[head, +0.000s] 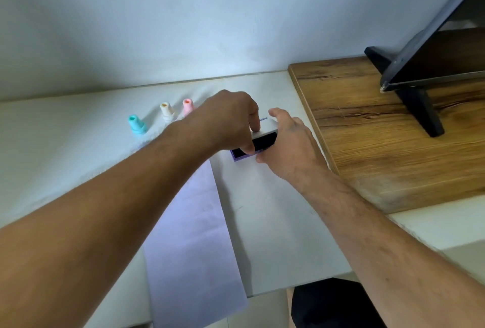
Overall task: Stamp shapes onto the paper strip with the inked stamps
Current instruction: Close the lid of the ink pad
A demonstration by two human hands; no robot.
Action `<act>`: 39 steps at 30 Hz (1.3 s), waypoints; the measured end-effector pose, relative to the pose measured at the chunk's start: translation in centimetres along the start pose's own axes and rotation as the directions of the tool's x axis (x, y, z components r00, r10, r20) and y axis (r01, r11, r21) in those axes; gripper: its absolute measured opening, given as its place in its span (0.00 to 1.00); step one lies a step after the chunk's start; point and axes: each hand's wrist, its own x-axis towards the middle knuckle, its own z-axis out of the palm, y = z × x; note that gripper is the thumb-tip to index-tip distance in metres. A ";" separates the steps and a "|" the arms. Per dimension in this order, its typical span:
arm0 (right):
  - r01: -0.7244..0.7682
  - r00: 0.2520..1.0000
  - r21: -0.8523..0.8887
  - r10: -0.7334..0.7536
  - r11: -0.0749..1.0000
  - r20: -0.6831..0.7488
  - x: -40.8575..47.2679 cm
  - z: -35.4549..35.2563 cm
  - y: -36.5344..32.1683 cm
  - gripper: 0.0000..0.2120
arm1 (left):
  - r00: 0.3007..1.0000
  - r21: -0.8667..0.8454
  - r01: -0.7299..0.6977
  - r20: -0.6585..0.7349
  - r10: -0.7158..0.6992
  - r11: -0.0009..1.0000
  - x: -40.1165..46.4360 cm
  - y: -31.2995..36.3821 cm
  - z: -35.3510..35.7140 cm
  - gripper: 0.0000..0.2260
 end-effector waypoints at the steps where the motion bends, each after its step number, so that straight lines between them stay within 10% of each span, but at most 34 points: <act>1: 0.001 1.000 -0.033 -0.001 0.999 0.015 0.1 -0.2 0.0 0.39 | 1.000 0.018 -0.009 -0.017 0.009 1.000 -0.2 0.0 0.3 0.16; 13: 0.019 0.996 -0.035 -0.016 0.999 0.088 0.9 -1.2 -0.1 0.08 | 0.994 0.167 -0.042 -0.088 0.057 0.985 -0.9 -0.2 2.5 0.23; 39: 0.116 0.991 -0.247 -0.128 0.962 -0.030 1.3 -0.7 0.1 0.17 | 0.993 0.196 0.069 -0.108 -0.048 0.978 0.1 -0.6 2.5 0.26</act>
